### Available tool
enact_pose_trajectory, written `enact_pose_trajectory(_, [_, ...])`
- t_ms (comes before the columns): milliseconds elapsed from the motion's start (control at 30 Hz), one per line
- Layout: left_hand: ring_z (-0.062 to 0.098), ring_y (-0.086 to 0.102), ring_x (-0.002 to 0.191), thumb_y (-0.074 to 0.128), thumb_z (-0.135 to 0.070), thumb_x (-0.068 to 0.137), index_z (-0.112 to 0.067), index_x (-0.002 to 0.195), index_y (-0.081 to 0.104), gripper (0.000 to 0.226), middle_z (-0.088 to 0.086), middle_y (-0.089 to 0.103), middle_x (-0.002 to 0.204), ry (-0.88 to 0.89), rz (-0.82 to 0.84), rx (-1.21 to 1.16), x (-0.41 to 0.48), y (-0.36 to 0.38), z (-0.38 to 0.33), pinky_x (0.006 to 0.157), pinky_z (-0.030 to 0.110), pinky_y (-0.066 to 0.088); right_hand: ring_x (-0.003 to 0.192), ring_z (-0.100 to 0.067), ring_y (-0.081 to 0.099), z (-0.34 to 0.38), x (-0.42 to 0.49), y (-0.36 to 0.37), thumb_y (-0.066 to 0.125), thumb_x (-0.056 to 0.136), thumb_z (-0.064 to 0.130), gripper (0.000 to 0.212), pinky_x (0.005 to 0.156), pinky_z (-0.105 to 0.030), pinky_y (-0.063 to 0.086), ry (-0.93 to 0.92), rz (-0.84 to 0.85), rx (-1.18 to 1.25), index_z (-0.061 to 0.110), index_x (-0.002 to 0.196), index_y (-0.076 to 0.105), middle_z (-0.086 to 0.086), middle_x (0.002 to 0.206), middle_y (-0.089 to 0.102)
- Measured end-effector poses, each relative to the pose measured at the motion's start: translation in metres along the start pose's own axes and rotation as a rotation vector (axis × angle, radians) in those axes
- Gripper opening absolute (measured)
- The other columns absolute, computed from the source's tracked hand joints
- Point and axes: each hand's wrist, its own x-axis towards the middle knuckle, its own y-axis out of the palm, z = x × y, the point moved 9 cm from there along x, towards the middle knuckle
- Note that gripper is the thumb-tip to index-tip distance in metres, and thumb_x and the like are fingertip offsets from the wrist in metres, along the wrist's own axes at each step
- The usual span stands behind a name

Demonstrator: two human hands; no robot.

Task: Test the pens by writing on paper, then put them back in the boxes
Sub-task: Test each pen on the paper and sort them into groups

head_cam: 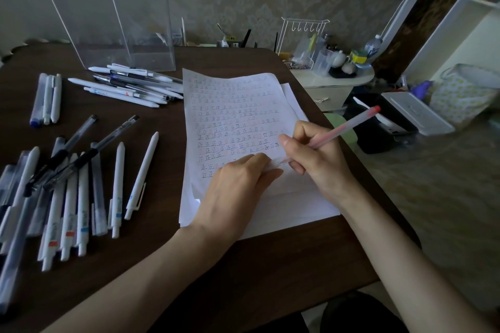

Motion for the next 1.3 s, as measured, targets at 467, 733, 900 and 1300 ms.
enact_pose_trajectory(467, [0.014, 0.050, 0.051, 0.035, -0.047, 0.093, -0.009, 0.084, 0.052, 0.043, -0.004, 0.055, 0.063, 0.152, 0.020, -0.087, -0.010, -0.001, -0.037, 0.049, 0.033, 0.042, 0.036, -0.006, 0.035, 0.025, -0.035, -0.001, 0.074, 0.071, 0.040, 0.048, 0.038, -0.015, 0.029, 0.103, -0.180, 0.096, 0.005, 0.055, 0.045, 0.002, 0.042, 0.043])
enact_pose_trajectory(733, [0.016, 0.042, 0.056, 0.037, -0.042, 0.093, -0.021, 0.075, 0.034, 0.028, -0.014, 0.035, 0.055, 0.340, 0.227, -0.151, -0.029, 0.048, -0.117, 0.051, 0.027, 0.024, 0.033, -0.007, 0.027, 0.061, -0.114, -0.098, 0.045, 0.090, 0.025, 0.039, 0.037, -0.018, 0.022, 0.049, -0.487, 0.150, 0.026, 0.050, 0.047, 0.010, 0.042, 0.033])
enact_pose_trajectory(900, [0.015, 0.047, 0.055, 0.040, -0.041, 0.094, -0.012, 0.075, 0.041, 0.034, -0.002, 0.049, 0.060, 0.309, 0.442, -0.395, -0.058, 0.108, -0.157, 0.052, 0.032, 0.035, 0.030, -0.004, 0.026, 0.067, -0.174, -0.130, 0.042, 0.091, 0.020, 0.028, 0.036, -0.026, 0.018, 0.063, -0.589, 0.067, 0.019, 0.063, 0.041, 0.013, 0.040, 0.035])
enact_pose_trajectory(1300, [0.022, 0.038, 0.126, 0.035, -0.045, 0.098, -0.016, 0.144, 0.027, 0.055, 0.005, 0.032, 0.143, 0.555, 0.970, 0.345, -0.124, 0.238, -0.129, 0.096, 0.031, 0.036, 0.062, -0.002, 0.064, -0.109, -0.362, -0.216, 0.059, 0.090, 0.039, 0.029, 0.058, -0.015, 0.046, 1.049, -0.228, -0.655, 0.011, 0.096, 0.054, -0.004, 0.077, 0.067])
